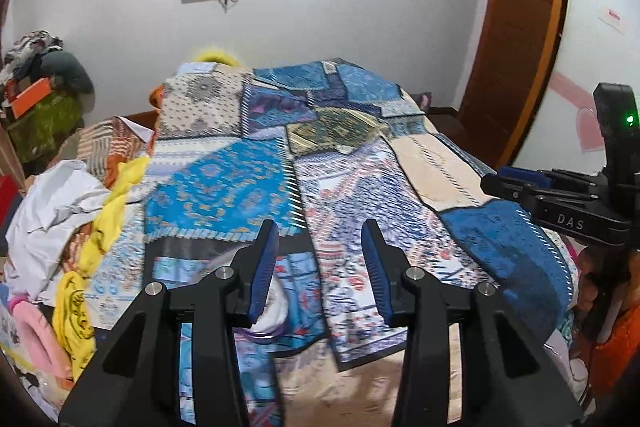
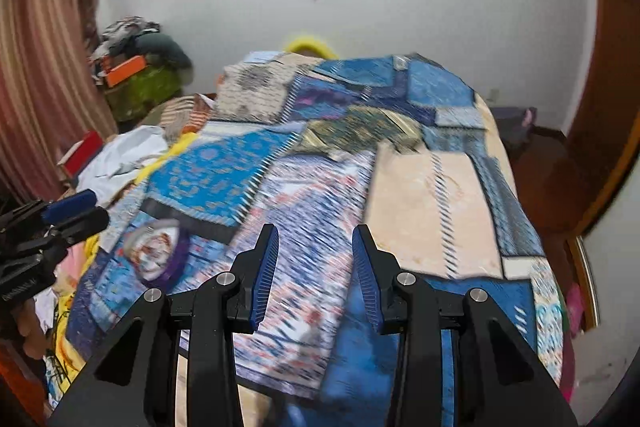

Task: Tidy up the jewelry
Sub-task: 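Grasp another gold ring with the left tool while the right tool grasps a small silver ring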

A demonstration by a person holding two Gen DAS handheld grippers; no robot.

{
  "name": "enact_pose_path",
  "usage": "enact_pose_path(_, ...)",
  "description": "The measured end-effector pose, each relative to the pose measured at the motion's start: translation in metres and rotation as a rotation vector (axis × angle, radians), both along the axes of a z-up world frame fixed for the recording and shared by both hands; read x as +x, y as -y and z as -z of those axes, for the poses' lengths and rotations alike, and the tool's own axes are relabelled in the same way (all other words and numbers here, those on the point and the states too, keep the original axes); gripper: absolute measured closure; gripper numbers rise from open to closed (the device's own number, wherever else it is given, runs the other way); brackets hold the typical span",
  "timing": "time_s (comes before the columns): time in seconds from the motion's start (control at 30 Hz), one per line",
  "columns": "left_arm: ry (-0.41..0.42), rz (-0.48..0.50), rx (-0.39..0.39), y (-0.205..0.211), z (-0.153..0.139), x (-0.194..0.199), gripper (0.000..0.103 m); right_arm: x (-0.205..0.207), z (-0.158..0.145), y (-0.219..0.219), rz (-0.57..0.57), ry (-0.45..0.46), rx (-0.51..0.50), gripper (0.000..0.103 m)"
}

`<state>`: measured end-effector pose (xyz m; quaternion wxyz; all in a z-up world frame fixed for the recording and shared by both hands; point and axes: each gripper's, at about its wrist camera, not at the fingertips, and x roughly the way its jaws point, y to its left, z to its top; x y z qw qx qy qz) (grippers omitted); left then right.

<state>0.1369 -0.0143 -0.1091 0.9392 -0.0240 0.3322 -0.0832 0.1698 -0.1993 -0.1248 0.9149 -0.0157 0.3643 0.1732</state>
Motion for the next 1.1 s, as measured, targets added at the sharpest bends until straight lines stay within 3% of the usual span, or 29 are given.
enact_pose_path(0.27, -0.084, 0.077, 0.026, 0.04, 0.03, 0.016, 0.061, -0.005, 0.021, 0.023, 0.008, -0.062, -0.005, 0.068)
enact_pose_path(0.63, -0.18, 0.143, 0.026, 0.069, 0.071, 0.044, 0.061, -0.006, 0.053, 0.009, -0.08, -0.133, -0.046, 0.068)
enact_pose_path(1.03, -0.198, 0.153, -0.015, 0.075, 0.092, 0.062, 0.098, 0.001, 0.062, -0.001, -0.145, -0.163, -0.058, 0.068)
enact_pose_path(1.1, -0.188, 0.145, -0.013, 0.073, 0.091, 0.06, 0.098, 0.001, 0.063, -0.005, -0.16, -0.164, -0.065, 0.068)
